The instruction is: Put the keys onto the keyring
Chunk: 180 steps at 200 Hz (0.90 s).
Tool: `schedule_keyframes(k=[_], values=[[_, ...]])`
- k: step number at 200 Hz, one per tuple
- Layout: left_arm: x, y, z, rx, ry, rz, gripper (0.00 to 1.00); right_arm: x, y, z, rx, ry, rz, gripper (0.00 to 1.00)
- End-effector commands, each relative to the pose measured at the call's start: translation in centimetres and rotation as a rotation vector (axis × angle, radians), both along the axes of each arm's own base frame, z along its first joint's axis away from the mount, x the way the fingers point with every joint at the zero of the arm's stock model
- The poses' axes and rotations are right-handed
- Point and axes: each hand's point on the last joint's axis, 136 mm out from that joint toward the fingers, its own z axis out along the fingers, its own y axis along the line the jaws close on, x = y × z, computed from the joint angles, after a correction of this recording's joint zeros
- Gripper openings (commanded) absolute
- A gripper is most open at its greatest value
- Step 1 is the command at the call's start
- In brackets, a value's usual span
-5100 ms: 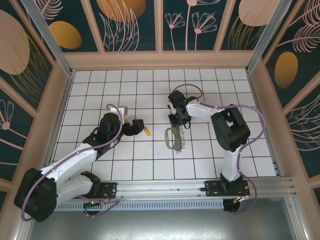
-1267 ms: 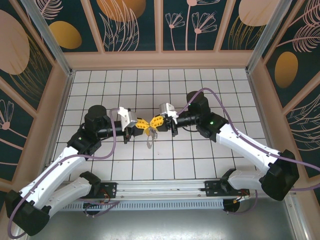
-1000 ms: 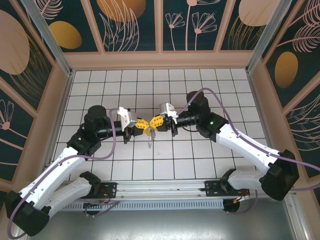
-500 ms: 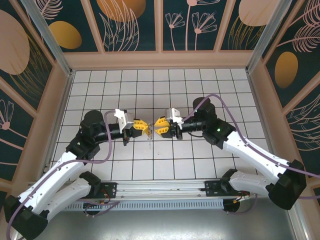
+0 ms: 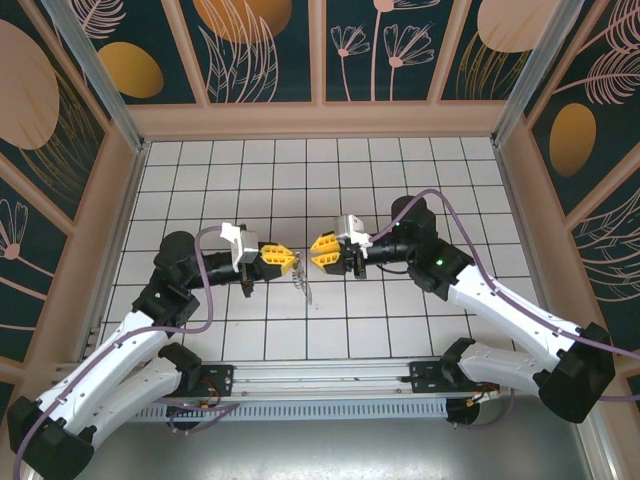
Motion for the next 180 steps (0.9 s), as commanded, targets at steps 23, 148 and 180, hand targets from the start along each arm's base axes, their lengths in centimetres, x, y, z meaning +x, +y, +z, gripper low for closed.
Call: schedule_keyframes(k=[23, 148, 180], values=[[-0.7, 0.0, 1.4, -0.039, -0.044, -0.033, 0.00, -1.0, 0.3, 1.4, 0.060, 0.001, 0.086, 0.21], [-0.4, -0.2, 0.9, -0.017, -0.030, -0.037, 0.00, -0.5, 1.2, 1.7, 0.085, 0.008, 0.095, 0.20], [-0.3, -0.3, 0.7, -0.012, -0.027, -0.036, 0.00, -0.2, 1.5, 1.4, 0.078, 0.015, 0.094, 0.19]])
